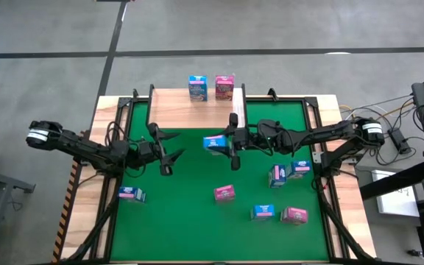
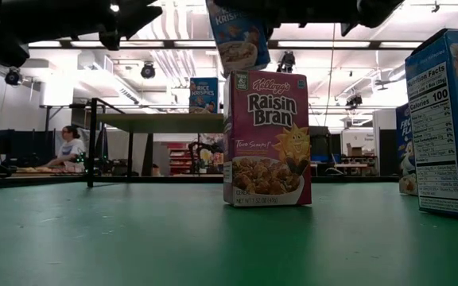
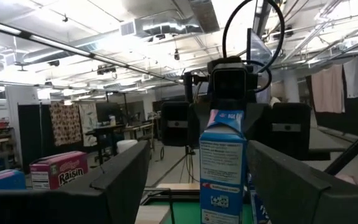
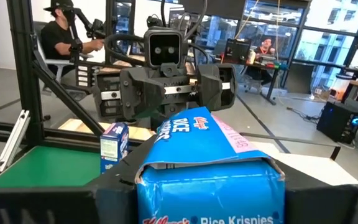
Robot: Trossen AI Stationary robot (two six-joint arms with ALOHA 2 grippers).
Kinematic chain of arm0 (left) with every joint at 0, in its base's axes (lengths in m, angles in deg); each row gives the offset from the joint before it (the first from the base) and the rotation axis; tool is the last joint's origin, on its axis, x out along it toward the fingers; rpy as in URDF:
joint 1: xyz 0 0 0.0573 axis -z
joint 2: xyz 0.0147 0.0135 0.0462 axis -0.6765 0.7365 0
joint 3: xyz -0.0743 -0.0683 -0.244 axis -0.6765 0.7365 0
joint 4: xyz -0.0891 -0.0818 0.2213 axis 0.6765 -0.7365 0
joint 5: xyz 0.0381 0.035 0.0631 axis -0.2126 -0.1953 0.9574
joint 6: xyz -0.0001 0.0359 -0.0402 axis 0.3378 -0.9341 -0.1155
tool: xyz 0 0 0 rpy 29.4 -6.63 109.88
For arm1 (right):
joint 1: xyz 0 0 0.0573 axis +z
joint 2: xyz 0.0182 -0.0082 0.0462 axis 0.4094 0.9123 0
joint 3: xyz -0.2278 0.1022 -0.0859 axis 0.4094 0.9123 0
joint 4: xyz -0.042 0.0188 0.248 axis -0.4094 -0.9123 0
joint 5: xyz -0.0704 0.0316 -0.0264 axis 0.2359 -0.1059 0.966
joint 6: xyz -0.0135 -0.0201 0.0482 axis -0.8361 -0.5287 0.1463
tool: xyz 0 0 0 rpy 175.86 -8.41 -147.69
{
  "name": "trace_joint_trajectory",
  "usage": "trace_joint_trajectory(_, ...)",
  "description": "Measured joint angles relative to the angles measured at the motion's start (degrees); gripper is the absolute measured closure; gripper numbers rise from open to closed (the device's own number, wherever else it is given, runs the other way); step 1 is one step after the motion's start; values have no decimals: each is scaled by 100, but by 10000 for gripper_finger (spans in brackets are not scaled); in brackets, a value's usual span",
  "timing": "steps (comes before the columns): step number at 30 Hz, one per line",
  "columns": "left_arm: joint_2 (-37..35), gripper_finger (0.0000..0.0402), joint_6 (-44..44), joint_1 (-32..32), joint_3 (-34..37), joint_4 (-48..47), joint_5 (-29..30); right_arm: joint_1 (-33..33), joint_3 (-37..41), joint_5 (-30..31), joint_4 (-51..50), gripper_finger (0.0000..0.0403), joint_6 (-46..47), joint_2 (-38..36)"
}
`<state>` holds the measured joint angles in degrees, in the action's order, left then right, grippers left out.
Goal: Stack cereal on shelf
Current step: Put the top light blue cereal box on the shelf aligned with the other light blue box
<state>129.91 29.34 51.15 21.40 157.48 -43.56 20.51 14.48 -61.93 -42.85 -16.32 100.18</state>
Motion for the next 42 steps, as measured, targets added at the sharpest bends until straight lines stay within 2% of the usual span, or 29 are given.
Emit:
trace_joint_trajectory(8,0,148,0,0,0,2,0,0,0,4,-50,274,-4,-2)
trace_joint_trajectory(42,0,147,-2,0,2,-3,-2,-36,0,46,7,276,-62,-2)
